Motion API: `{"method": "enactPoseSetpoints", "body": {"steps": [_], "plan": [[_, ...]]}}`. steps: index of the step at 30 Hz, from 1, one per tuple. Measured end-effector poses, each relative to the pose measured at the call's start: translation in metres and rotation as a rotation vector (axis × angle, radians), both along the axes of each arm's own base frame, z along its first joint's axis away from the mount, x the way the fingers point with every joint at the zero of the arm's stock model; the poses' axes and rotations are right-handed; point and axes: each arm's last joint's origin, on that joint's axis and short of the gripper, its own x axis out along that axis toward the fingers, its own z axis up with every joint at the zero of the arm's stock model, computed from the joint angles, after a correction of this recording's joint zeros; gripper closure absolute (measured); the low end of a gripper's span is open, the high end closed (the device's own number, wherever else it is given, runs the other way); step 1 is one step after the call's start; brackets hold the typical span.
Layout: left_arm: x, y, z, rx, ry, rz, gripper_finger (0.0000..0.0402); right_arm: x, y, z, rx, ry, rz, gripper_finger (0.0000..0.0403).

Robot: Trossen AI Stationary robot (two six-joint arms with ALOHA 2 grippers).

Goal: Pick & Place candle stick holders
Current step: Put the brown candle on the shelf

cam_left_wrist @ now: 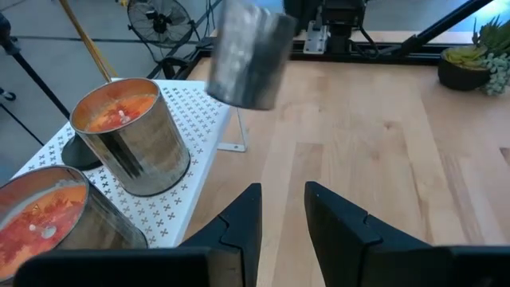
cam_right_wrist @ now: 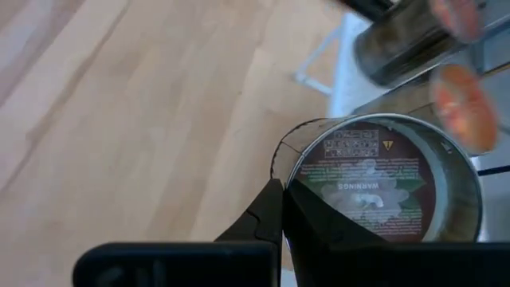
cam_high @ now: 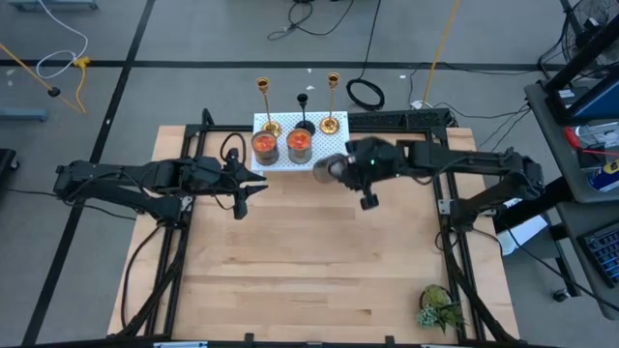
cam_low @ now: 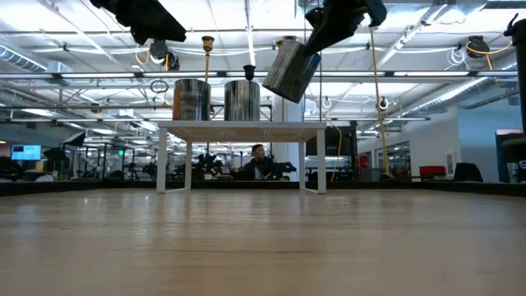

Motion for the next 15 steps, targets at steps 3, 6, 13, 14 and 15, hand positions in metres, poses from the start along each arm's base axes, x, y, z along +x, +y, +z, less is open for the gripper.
{"method": "enactPoseSetpoints", "body": {"steps": [3, 6, 13, 14, 15], "plan": [[0.0, 0.0, 0.0, 0.0, 0.0, 0.001, 0.0298, -0.002, -0.015, 0.007, -0.034, -0.015, -0.01, 0.0403], [0.0, 0.0, 0.0, 0.0, -0.001, 0.001, 0.0298, -0.003, -0.032, 0.005, -0.048, 0.0, -0.059, 0.0403], [0.0, 0.0, 0.0, -0.002, 0.0, 0.002, 0.0298, 0.001, -0.059, -0.011, 0.011, 0.053, -0.074, 0.0403], [0.0, 0.0, 0.0, -0.002, 0.0, 0.002, 0.0298, 0.001, -0.061, -0.013, 0.017, 0.063, -0.077, 0.0403], [0.0, 0.0, 0.0, -0.002, -0.001, 0.002, 0.0298, 0.001, -0.063, -0.015, 0.019, 0.076, -0.083, 0.0403]]}}
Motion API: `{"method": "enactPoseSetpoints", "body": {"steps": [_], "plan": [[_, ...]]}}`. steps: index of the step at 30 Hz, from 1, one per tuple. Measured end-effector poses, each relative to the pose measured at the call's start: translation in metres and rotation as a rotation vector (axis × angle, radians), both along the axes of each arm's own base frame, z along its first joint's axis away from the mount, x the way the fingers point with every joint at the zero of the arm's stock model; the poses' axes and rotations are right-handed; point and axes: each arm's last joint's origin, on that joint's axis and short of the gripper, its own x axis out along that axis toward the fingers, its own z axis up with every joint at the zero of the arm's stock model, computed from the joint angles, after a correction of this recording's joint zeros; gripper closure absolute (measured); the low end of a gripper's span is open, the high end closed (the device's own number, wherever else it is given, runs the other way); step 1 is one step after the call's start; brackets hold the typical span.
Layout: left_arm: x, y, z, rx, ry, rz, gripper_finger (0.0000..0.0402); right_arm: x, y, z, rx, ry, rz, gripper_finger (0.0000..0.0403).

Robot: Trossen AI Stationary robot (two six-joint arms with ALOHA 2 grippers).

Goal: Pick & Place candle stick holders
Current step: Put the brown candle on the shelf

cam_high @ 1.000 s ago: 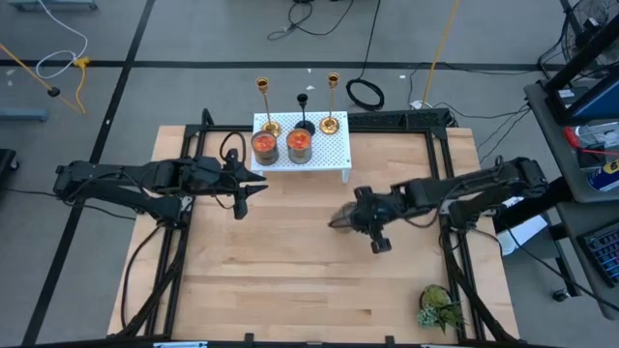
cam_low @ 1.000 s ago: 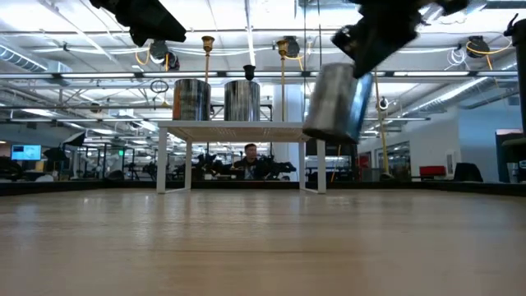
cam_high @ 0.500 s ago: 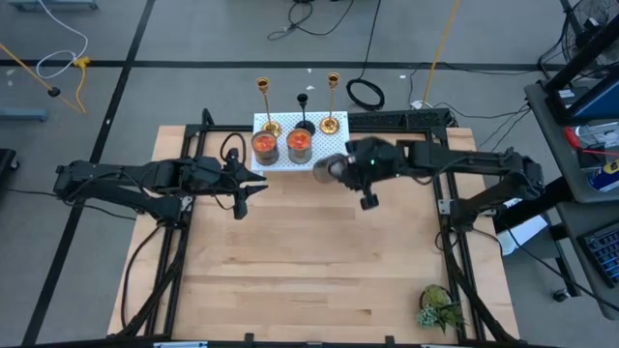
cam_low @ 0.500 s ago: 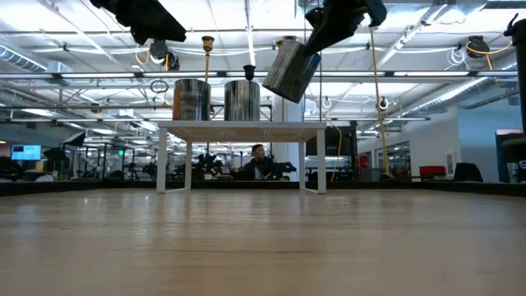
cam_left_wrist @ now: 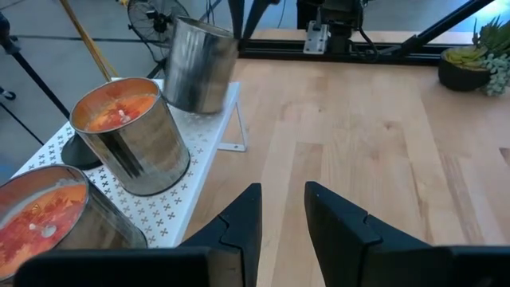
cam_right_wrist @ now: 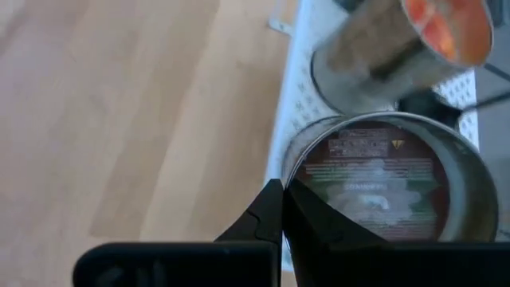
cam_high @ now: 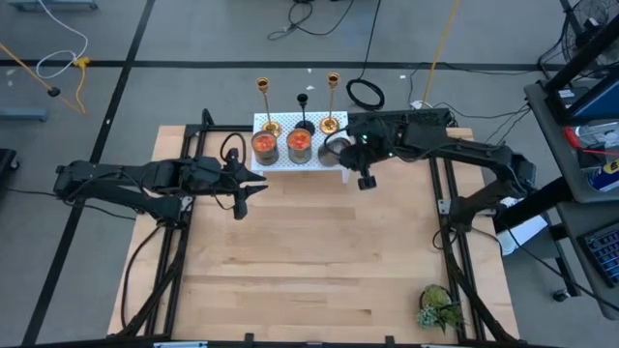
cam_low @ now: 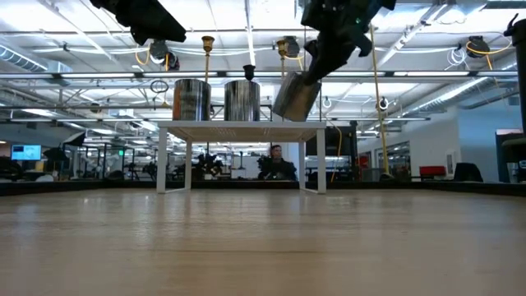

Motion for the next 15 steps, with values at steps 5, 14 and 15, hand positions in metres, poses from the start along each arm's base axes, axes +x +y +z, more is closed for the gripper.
{"method": "enactPoseSetpoints", "body": {"steps": [5, 14, 15], "plan": [[0.0, 0.0, 0.0, 0.0, 0.0, 0.0, 0.0298, 0.0003, -0.0055, -0.0029, -0.015, 0.016, -0.021, 0.0402], [0.0, -0.0001, -0.0002, 0.0, 0.001, 0.0, 0.0298, -0.0024, -0.006, 0.0031, -0.045, -0.016, 0.004, 0.0399], [0.0, -0.0001, -0.0002, 0.0, 0.001, 0.0, 0.0298, -0.0039, -0.0053, 0.0039, -0.046, -0.013, 0.014, 0.04]]}}
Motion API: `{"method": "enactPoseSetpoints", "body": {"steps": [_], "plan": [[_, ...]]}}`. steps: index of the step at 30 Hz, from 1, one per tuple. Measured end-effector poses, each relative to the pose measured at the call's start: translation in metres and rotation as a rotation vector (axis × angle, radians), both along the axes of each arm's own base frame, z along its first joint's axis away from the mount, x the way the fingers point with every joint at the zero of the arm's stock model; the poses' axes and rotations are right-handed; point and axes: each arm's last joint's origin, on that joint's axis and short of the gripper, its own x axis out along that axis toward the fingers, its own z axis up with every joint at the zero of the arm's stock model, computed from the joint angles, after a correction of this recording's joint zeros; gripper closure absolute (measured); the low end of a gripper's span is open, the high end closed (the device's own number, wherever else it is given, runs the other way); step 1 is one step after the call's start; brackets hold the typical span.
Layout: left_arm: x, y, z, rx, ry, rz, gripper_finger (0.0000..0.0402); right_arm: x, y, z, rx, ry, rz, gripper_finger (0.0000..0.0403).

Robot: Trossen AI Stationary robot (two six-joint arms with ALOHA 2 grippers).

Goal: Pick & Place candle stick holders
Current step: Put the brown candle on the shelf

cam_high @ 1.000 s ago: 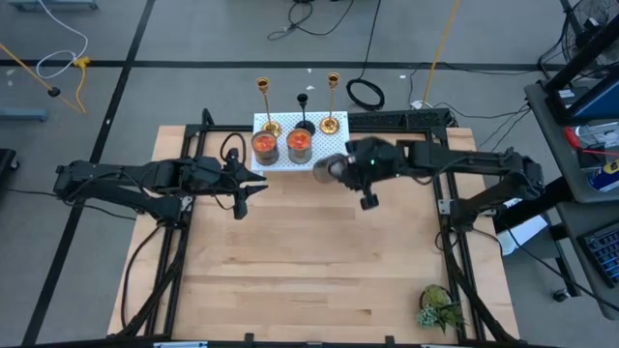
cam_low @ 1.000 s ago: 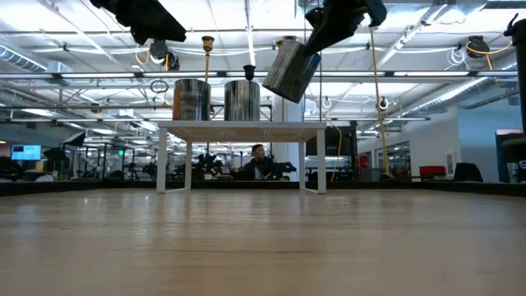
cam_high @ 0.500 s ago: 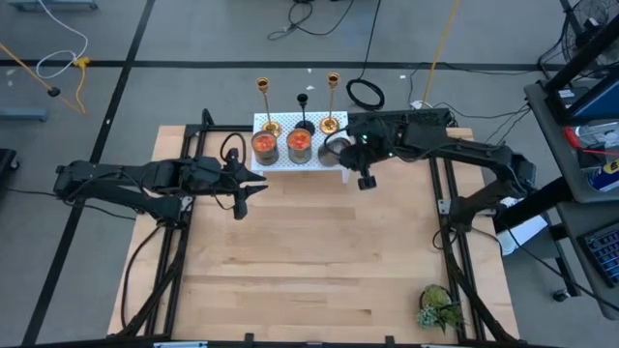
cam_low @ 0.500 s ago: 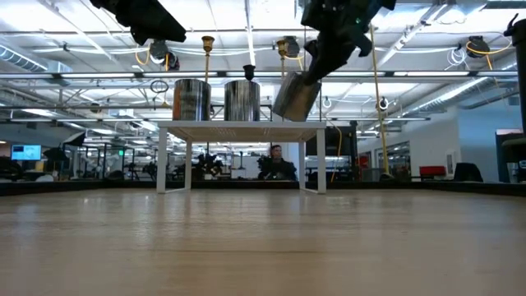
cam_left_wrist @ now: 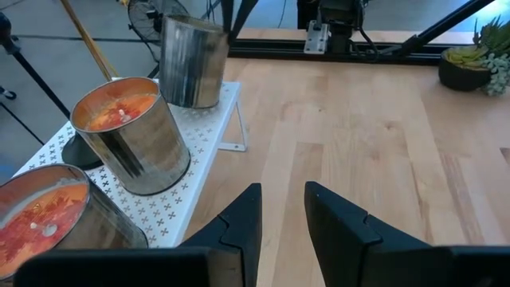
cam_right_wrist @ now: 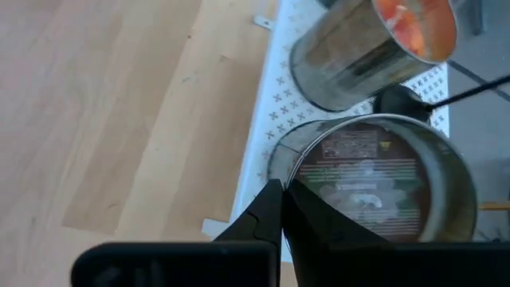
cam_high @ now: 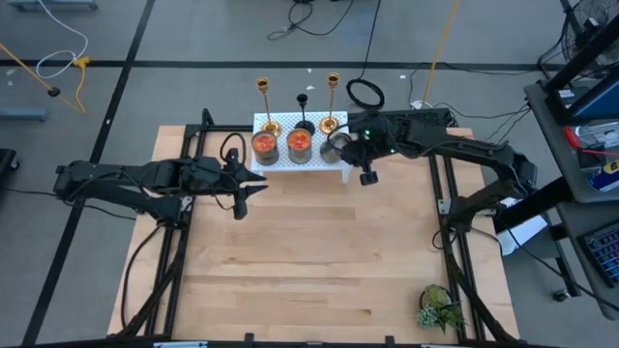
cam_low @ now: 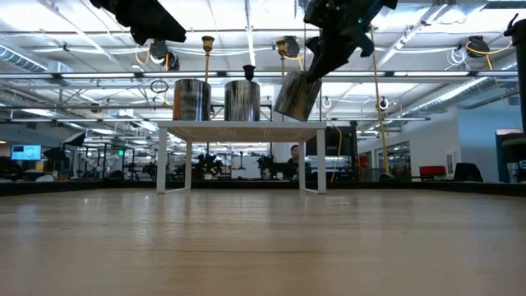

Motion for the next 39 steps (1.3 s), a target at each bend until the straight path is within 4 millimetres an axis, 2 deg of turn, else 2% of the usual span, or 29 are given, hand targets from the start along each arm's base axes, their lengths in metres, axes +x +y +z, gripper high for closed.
{"method": "enactPoseSetpoints", "body": {"steps": [4, 10, 19, 28, 39], "plan": [[0.0, 0.0, 0.0, 0.0, 0.0, 0.0, 0.0298, -0.008, 0.001, 0.012, 0.049, 0.026, 0.026, 0.0401], [0.0, 0.0, 0.0, 0.0, -0.001, 0.0, 0.0298, -0.007, -0.005, 0.044, 0.007, -0.053, 0.018, 0.0402], [0.0, 0.0, 0.0, 0.0, -0.001, 0.0, 0.0298, 0.007, -0.018, 0.022, 0.072, 0.059, 0.045, 0.0402], [0.0, 0.0, 0.0, 0.0, -0.001, 0.0, 0.0298, 0.002, -0.027, 0.022, 0.134, 0.046, 0.024, 0.0402], [0.0, 0.0, 0.0, 0.001, 0.0, 0.001, 0.0298, 0.001, -0.027, 0.021, 0.164, 0.057, -0.006, 0.0401]]}}
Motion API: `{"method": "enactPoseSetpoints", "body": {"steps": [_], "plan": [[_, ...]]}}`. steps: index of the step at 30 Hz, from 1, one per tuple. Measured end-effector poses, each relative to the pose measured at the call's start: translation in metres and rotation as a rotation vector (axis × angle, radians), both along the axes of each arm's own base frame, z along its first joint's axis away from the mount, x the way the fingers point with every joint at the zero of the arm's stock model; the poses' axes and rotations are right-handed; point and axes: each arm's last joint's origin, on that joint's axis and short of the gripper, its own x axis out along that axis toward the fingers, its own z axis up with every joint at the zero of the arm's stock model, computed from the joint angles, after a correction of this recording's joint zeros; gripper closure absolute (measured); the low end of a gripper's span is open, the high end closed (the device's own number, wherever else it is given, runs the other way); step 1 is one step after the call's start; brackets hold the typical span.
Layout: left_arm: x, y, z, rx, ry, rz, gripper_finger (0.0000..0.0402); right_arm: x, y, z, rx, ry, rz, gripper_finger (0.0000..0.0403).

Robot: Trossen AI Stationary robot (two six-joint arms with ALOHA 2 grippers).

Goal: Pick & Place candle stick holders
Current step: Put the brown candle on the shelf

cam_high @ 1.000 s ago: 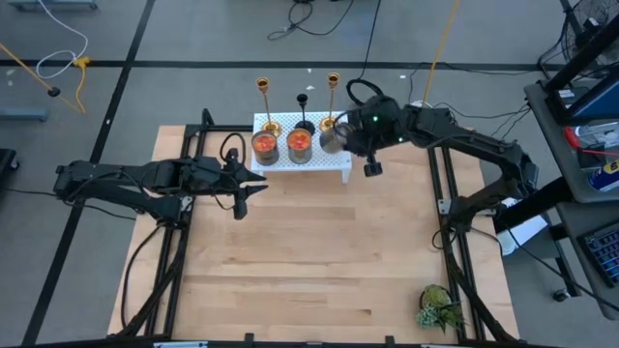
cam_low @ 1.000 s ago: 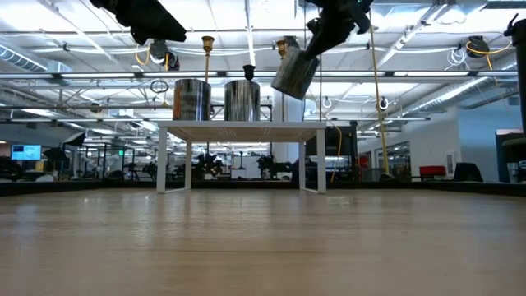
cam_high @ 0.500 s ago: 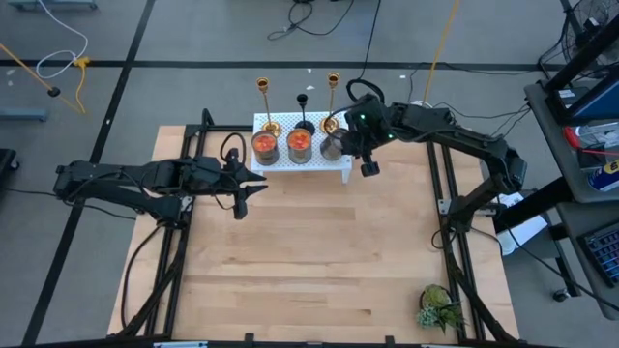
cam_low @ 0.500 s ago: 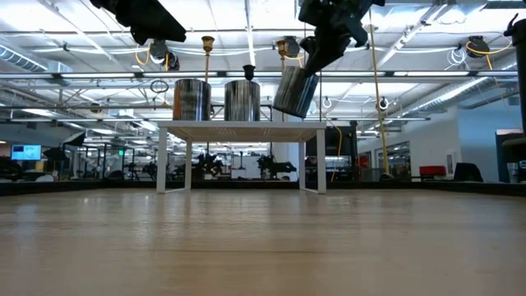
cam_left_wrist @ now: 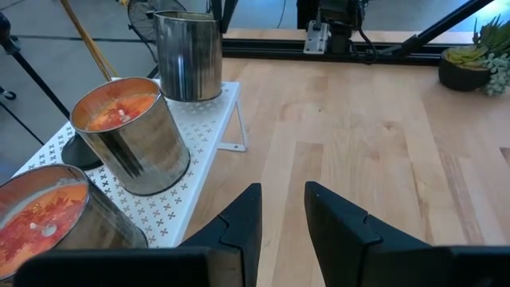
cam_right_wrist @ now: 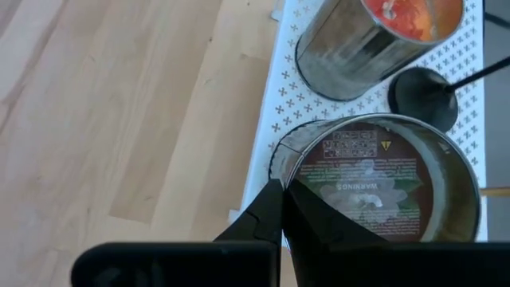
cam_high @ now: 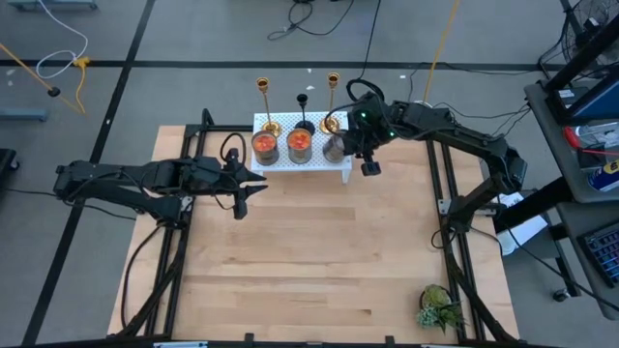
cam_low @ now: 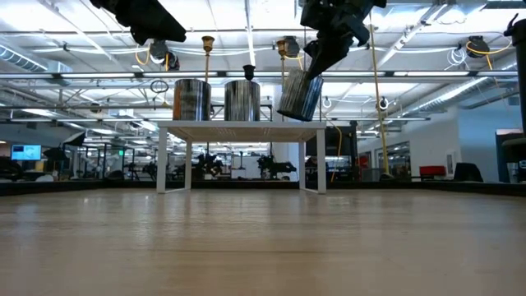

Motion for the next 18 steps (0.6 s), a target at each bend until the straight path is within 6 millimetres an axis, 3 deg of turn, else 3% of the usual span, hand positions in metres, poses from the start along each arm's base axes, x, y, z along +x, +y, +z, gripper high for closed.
{"method": "enactPoseSetpoints", "body": {"steps": [18], "plan": [[0.0, 0.0, 0.0, 0.0, 0.0, 0.0, 0.0298, 0.0002, -0.0001, 0.0, 0.0, -0.002, -0.003, 0.0399]]}}
